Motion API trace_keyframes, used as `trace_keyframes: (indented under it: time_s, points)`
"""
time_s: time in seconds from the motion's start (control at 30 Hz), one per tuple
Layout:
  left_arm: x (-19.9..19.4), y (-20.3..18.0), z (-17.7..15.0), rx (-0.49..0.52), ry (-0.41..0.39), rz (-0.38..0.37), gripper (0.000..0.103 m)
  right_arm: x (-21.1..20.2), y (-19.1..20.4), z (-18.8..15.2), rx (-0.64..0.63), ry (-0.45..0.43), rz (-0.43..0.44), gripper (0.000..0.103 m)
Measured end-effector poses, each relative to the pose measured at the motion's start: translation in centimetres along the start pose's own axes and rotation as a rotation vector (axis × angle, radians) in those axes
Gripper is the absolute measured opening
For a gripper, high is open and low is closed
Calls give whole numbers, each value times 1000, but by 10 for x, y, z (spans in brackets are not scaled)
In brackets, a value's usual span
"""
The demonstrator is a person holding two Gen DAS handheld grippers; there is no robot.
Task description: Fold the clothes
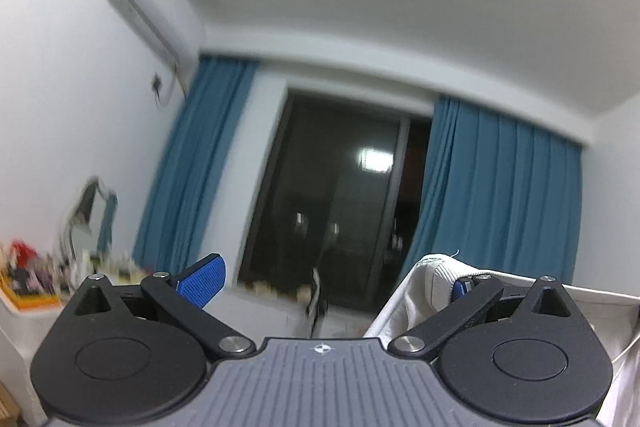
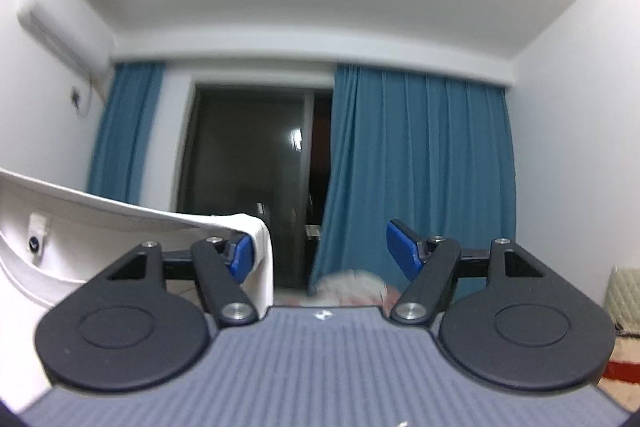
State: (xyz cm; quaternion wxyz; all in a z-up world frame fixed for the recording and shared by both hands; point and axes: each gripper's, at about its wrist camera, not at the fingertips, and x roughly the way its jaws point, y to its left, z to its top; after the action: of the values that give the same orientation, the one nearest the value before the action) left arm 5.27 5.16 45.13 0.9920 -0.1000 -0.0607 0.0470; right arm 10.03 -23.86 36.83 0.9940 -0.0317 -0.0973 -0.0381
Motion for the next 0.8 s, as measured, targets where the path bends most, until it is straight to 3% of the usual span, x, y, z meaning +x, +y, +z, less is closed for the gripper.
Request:
trace_keyframes:
  time_s: [0.17, 0.43, 0.57, 0.67, 0.8]
  points:
    - [130, 3, -127, 52, 164, 35, 103, 105, 0, -130, 12, 202, -9, 70]
    - [355, 28, -340, 29, 405, 71, 103, 275, 19, -335, 17, 381, -75, 69]
    - [438, 44, -466, 19, 596, 96, 103, 347, 28, -433, 40, 495, -66, 69]
    - [483, 64, -538, 3, 711, 92, 103, 377, 32, -505, 40, 600, -41, 69]
    - [520, 83, -616, 71, 865, 56, 102, 406, 33, -573, 35, 775, 15, 69]
